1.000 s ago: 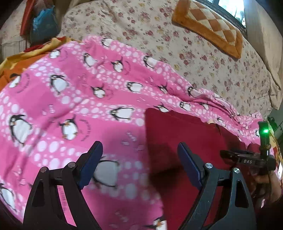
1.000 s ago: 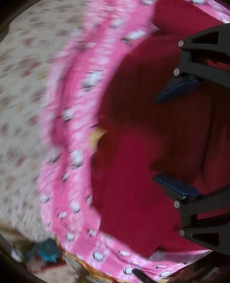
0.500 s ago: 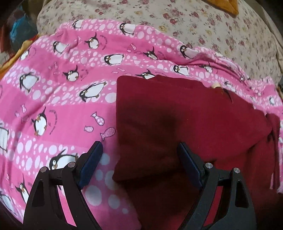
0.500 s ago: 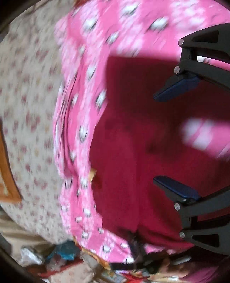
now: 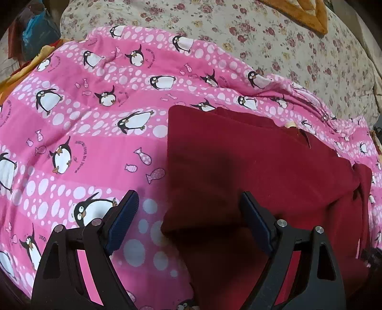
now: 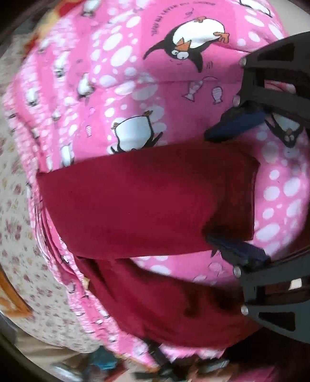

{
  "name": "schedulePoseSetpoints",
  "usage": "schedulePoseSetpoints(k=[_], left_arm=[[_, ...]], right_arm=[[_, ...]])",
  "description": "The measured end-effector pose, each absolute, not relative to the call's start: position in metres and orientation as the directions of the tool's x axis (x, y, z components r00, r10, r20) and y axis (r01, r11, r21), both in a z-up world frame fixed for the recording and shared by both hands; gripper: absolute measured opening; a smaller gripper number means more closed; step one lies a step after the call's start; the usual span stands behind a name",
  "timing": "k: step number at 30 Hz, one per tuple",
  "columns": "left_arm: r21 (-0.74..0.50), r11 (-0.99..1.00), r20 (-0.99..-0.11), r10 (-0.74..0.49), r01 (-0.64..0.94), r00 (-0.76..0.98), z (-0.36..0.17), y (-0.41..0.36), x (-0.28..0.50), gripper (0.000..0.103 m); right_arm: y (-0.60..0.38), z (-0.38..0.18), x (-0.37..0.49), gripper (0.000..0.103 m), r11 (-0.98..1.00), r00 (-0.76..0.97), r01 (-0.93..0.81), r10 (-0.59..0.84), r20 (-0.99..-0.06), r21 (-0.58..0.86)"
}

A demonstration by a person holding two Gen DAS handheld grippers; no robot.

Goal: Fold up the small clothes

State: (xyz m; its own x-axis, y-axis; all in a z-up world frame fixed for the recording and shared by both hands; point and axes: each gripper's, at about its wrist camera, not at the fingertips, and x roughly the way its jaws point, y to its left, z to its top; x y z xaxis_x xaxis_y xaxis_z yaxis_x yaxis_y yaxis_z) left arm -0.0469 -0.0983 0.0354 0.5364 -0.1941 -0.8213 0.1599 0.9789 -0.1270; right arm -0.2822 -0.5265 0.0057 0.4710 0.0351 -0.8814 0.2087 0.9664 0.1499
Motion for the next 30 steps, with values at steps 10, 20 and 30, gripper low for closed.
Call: schedulePoseSetpoints(k=[10, 20, 30], left_arm=[[-0.167, 0.980, -0.791, -0.200, 0.110, 0.578, 0.047, -0.080, -0.048, 0.086], [-0.213, 0.972, -0.747, -0.228, 0.101, 0.625, 0.061, -0.065, -0.053, 0.086], [-0.265, 0.960, -0.722, -0.260, 0.090, 0.642, 0.067, -0.049, -0.054, 0.086]], right_arm=[[-0.549, 0.107, -0.269, 0.005, 0.928, 0.718, 0.130, 0.156, -0.679, 0.350], [-0.508, 0.261, -0.204, 0.005, 0.922, 0.786, -0.221, 0.362, -0.502, 0.319], [-0.372, 0.222, -0.104, 0.005, 0.830, 0.511, -0.501, 0.512, -0.691, 0.246]])
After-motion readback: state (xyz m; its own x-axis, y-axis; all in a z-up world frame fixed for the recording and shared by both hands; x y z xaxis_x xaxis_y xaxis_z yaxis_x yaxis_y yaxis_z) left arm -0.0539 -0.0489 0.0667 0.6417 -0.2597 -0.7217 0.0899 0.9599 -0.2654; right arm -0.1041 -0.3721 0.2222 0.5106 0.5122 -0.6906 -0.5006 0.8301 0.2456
